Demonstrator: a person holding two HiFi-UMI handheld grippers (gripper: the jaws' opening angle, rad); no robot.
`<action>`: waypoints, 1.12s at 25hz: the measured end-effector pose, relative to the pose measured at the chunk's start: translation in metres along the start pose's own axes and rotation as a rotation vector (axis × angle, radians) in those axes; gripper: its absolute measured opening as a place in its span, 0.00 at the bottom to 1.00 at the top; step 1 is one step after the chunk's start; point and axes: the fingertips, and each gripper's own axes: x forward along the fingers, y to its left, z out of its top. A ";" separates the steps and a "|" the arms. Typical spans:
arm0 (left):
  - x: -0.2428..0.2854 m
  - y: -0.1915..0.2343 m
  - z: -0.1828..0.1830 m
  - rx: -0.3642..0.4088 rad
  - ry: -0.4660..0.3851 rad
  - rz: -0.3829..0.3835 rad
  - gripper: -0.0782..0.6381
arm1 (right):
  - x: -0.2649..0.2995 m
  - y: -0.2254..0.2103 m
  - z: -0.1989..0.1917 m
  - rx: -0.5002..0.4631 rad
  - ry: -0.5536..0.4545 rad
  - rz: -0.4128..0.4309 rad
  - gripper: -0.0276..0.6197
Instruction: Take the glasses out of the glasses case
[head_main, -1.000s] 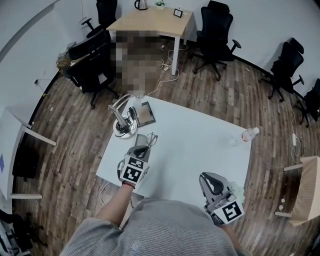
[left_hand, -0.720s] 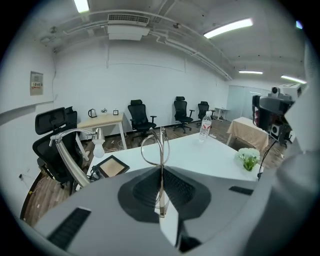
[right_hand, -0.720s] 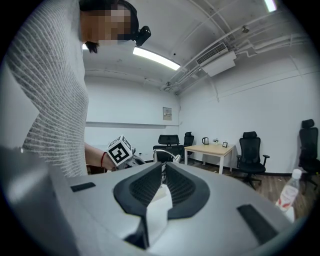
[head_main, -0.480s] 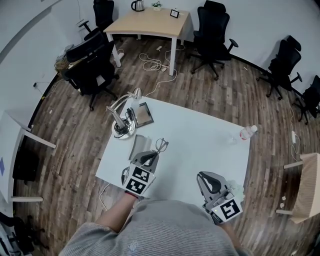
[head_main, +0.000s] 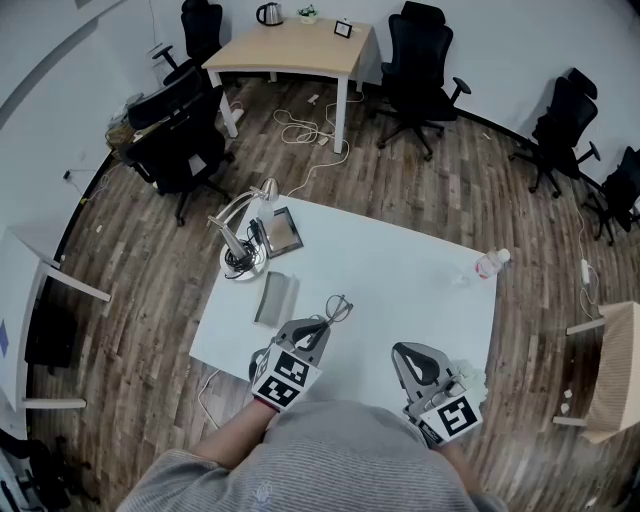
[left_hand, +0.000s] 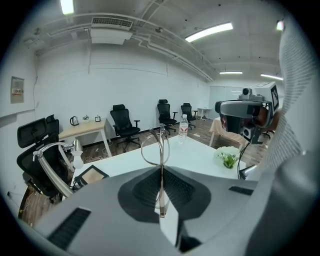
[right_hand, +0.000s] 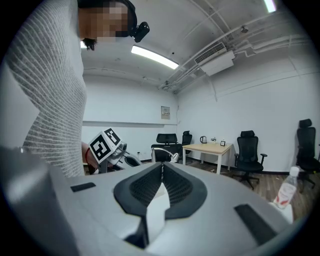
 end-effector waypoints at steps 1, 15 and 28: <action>0.001 -0.002 0.000 0.002 0.003 -0.007 0.14 | 0.000 0.000 -0.001 -0.002 0.010 0.002 0.07; 0.004 -0.002 -0.001 0.011 0.012 -0.013 0.14 | -0.001 -0.007 -0.006 -0.023 0.051 -0.035 0.06; 0.004 0.000 -0.003 0.000 0.021 -0.006 0.14 | -0.002 -0.005 -0.006 -0.025 0.059 -0.020 0.06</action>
